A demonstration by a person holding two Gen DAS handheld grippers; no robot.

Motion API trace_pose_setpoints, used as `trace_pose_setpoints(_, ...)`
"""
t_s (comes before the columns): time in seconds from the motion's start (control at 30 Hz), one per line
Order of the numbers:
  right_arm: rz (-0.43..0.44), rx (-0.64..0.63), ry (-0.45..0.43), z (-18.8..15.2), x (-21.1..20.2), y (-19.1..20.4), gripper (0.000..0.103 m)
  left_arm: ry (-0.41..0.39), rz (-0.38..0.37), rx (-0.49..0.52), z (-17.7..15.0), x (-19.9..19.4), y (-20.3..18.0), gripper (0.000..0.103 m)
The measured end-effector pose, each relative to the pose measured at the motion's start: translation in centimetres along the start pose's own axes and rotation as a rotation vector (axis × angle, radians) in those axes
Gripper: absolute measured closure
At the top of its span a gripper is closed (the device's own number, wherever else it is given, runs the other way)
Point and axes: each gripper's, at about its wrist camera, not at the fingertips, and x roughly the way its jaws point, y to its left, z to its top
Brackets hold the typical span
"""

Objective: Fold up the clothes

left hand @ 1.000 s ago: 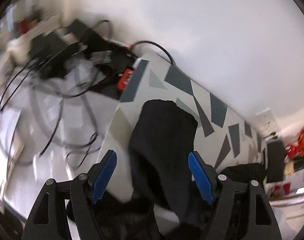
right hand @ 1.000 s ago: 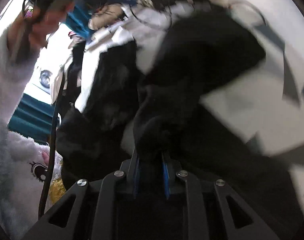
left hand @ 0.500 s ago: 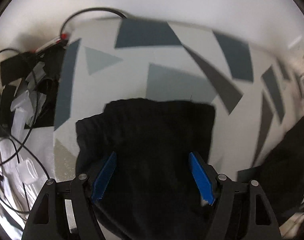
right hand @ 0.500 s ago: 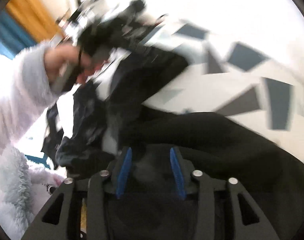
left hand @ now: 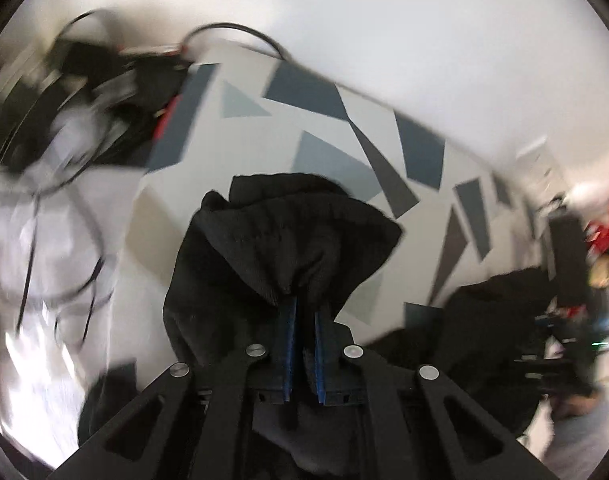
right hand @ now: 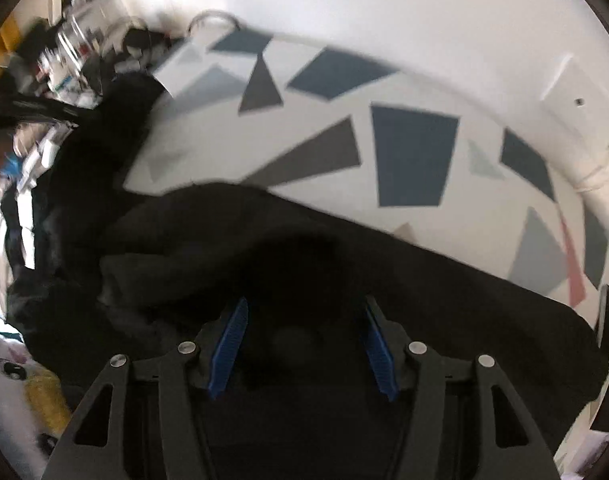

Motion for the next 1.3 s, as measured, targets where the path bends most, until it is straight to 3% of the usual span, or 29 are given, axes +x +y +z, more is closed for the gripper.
trace_pose_setpoints(0.03, 0.018, -0.012, 0.016, 0.1, 0.6, 0.2, 0.052, 0.0, -0.016, -0.039, -0.1, -0.6, 0.7, 0.097)
trace_pose_setpoints(0.07, 0.017, -0.012, 0.032, 0.4, 1.0, 0.2, 0.087, 0.002, -0.03, -0.072, 0.1, -1.0, 1.2, 0.098)
trace_pose_setpoints(0.1, 0.016, -0.009, 0.047, 0.7, 1.4, 0.2, 0.093, 0.002, -0.038, -0.097, 0.7, -1.2, 1.3, 0.098)
trace_pose_setpoints(0.23, -0.05, 0.199, -0.09, 2.4, -2.6, -4.6, 0.095, -0.096, -0.072, -0.13, 5.3, -3.0, -0.4, 0.099)
trace_pose_setpoints(0.3, -0.093, 0.372, -0.246, 2.7, -7.4, -8.6, 0.096, -0.2, -0.16, -0.13, 8.6, -5.4, -2.9, 0.099)
trace_pose_setpoints(0.4, -0.189, 0.455, -0.459, 2.3, -14.2, -10.7, 0.095, -0.402, -0.341, -0.092, 11.3, -11.3, -5.7, 0.099)
trace_pose_setpoints(0.43, -0.21, 0.456, -0.494, 2.0, -16.1, -11.1, 0.095, -0.461, -0.376, -0.07, 11.5, -13.1, -6.3, 0.099)
trace_pose_setpoints(0.53, -0.248, 0.432, -0.533, 1.2, -19.2, -11.6, 0.095, -0.548, -0.393, -0.058, 10.2, -15.5, -5.2, 0.099)
trace_pose_setpoints(0.63, -0.205, 0.387, -0.463, -0.2, -18.6, -11.5, 0.095, -0.452, -0.335, -0.124, 7.7, -12.3, -1.3, 0.099)
trace_pose_setpoints(0.83, -0.109, 0.303, -0.154, -2.6, -10.2, -9.8, 0.095, -0.091, -0.01, -0.207, 1.3, 1.1, 5.3, 0.098)
trace_pose_setpoints(0.9, -0.092, 0.301, -0.07, -3.6, -7.3, -9.1, 0.095, -0.009, -0.019, -0.281, -0.5, 3.6, 6.9, 0.098)
trace_pose_setpoints(1.0, -0.074, 0.308, -0.001, -4.8, -5.4, -8.1, 0.093, -0.002, -0.03, -0.322, -1.8, 3.6, 7.9, 0.097)
trace_pose_setpoints(1.1, -0.039, 0.342, -0.014, -5.6, -6.2, -7.8, 0.079, -0.046, 0.011, -0.28, -1.5, 1.6, 7.5, 0.094)
trace_pose_setpoints(1.23, 0.005, 0.436, -0.114, -6.6, -9.8, -8.6, 0.068, -0.155, 0.027, -0.223, -0.6, -2.3, 6.1, 0.086)
trace_pose_setpoints(1.3, 0.022, 0.505, -0.191, -7.5, -12.1, -9.6, 0.066, -0.187, 0.008, -0.175, -0.8, -3.8, 4.6, 0.072)
